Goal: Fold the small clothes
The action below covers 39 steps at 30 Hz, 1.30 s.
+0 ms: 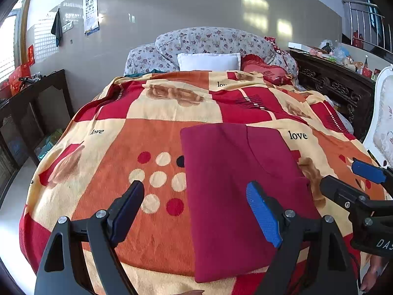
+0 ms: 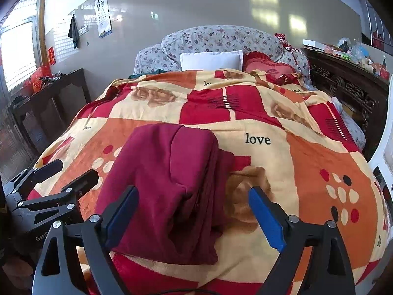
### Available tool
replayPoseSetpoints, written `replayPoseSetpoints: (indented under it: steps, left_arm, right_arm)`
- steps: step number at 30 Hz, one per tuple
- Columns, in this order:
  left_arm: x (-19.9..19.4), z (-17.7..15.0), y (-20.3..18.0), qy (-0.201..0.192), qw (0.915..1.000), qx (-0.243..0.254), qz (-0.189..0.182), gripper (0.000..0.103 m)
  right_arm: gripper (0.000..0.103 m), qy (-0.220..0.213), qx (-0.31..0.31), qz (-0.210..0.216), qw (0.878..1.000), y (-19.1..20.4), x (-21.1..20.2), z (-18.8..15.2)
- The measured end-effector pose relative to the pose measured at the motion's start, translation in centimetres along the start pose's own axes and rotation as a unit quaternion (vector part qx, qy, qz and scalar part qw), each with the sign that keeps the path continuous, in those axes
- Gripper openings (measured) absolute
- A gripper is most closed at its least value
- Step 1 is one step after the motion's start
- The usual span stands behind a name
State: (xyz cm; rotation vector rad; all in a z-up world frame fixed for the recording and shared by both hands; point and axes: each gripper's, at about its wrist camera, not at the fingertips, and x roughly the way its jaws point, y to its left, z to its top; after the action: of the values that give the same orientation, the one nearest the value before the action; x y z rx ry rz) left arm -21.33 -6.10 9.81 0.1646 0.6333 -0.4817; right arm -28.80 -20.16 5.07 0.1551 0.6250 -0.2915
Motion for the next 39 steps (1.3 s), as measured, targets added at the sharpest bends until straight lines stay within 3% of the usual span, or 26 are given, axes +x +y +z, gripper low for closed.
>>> replayPoseSetpoints:
  steps: [39]
  left_arm:
    - [0.5, -0.4, 0.1, 0.011, 0.9999, -0.004, 0.004, 0.085]
  right_arm:
    - [0.095, 0.019, 0.011, 0.003, 1.0, -0.1, 1.2, -0.4]
